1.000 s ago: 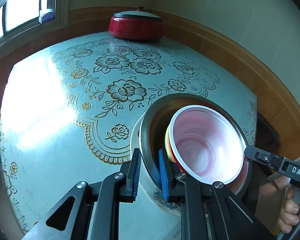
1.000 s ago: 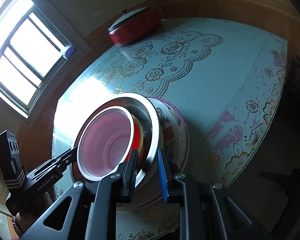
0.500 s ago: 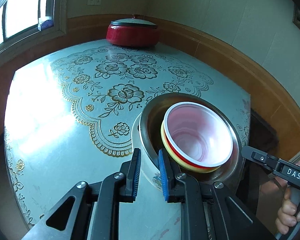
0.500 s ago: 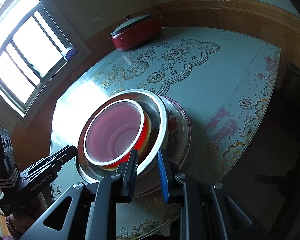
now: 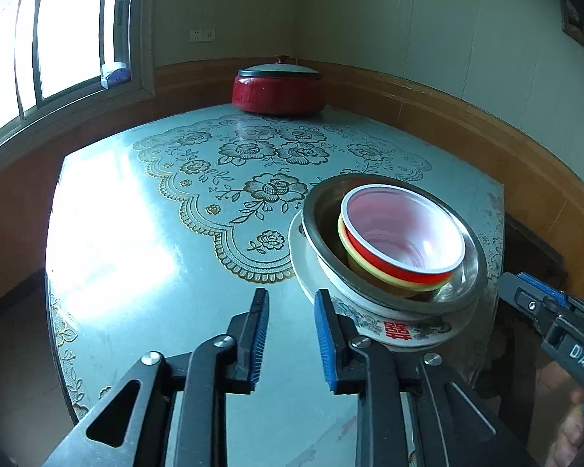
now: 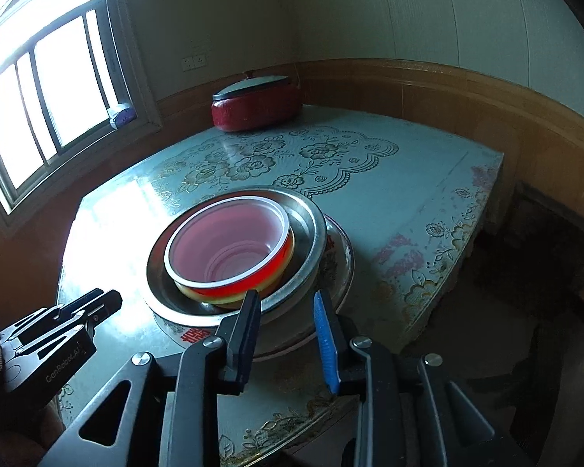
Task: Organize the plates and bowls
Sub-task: 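Open the left tool, release the steel bowl rim, and withdraw both tools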
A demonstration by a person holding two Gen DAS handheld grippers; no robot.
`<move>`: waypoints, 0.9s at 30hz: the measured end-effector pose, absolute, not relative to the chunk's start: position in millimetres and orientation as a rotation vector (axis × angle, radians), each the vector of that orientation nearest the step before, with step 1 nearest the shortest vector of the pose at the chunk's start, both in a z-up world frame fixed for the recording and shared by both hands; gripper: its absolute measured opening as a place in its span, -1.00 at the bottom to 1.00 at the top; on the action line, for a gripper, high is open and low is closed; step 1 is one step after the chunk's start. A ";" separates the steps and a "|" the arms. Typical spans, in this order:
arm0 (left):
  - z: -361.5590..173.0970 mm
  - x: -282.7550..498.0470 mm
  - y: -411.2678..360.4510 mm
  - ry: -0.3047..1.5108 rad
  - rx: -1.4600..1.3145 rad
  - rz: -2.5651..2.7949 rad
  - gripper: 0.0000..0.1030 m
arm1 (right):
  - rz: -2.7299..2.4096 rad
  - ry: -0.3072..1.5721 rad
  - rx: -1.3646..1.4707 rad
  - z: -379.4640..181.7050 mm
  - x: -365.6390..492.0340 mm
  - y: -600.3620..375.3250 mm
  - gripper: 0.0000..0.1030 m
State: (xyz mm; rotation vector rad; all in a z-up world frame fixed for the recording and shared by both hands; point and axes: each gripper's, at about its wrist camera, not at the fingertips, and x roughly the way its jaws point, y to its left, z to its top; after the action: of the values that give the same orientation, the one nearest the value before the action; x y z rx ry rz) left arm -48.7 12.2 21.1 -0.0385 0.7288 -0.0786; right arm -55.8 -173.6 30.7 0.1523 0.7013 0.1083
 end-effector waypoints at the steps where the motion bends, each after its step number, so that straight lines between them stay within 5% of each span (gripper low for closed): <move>1: 18.7 -51.5 10.6 0.728 -0.039 -0.090 -0.25 | 0.101 0.701 0.144 27.5 -58.5 -169.6 -0.43; 10: 18.5 -65.3 2.0 0.700 -0.036 -0.127 0.19 | 0.037 0.685 0.155 20.9 -68.6 -168.0 -0.41; 14: 22.6 -70.3 -0.3 0.679 -0.017 -0.122 0.62 | 0.037 0.686 0.168 20.3 -69.4 -167.7 -0.39; 19: 27.1 -73.8 -1.7 0.651 -0.005 -0.123 0.87 | 0.051 0.687 0.157 20.0 -68.5 -162.7 -0.39; 27: 29.6 -75.6 -0.1 0.632 -0.009 -0.141 0.99 | 0.032 0.693 0.164 19.2 -67.2 -163.4 -0.39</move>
State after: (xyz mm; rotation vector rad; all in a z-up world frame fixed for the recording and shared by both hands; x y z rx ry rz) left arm -75.6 -0.1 29.6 -0.0095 0.6318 -0.1411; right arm -67.2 -163.4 19.2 0.1644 0.6927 0.0321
